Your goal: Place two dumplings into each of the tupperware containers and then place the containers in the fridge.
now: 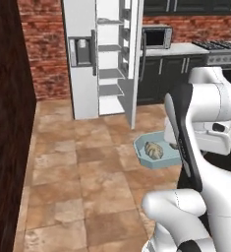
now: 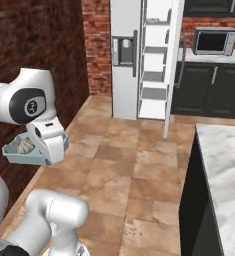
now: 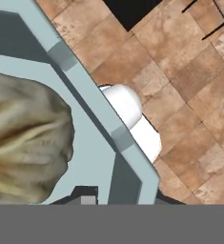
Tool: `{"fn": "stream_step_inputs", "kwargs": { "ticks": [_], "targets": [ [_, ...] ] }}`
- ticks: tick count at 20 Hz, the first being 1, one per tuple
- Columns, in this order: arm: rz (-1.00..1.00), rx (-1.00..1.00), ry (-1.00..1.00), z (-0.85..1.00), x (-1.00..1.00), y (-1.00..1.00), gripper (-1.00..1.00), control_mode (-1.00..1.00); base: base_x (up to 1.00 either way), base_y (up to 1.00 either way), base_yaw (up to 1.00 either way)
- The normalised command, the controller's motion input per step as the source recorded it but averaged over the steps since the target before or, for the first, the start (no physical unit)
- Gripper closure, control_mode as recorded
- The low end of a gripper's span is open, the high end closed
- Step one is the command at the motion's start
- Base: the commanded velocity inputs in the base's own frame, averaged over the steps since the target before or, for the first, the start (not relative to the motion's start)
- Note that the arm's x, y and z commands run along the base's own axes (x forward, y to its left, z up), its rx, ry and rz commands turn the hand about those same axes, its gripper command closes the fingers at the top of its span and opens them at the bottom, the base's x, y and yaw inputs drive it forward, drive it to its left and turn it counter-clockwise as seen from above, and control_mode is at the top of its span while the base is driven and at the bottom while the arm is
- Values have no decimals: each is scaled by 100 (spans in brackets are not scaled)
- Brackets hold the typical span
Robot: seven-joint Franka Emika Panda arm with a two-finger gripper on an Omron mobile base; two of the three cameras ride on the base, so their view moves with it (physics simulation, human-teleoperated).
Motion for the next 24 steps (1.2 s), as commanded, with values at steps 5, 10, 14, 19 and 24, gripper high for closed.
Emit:
{"fn": "stream_step_inputs", "kwargs": {
  "ticks": [5,10,14,19,24],
  "targets": [
    [0,0,0,0,0,0,100,100,100,0,0],
    [0,0,0,0,0,0,100,100,100,-5,0],
    [0,0,0,0,0,0,100,100,100,-14,0],
    [0,0,0,0,0,0,100,100,100,-14,0],
    [0,0,0,0,0,0,100,100,100,-18,0]
  ]
}}
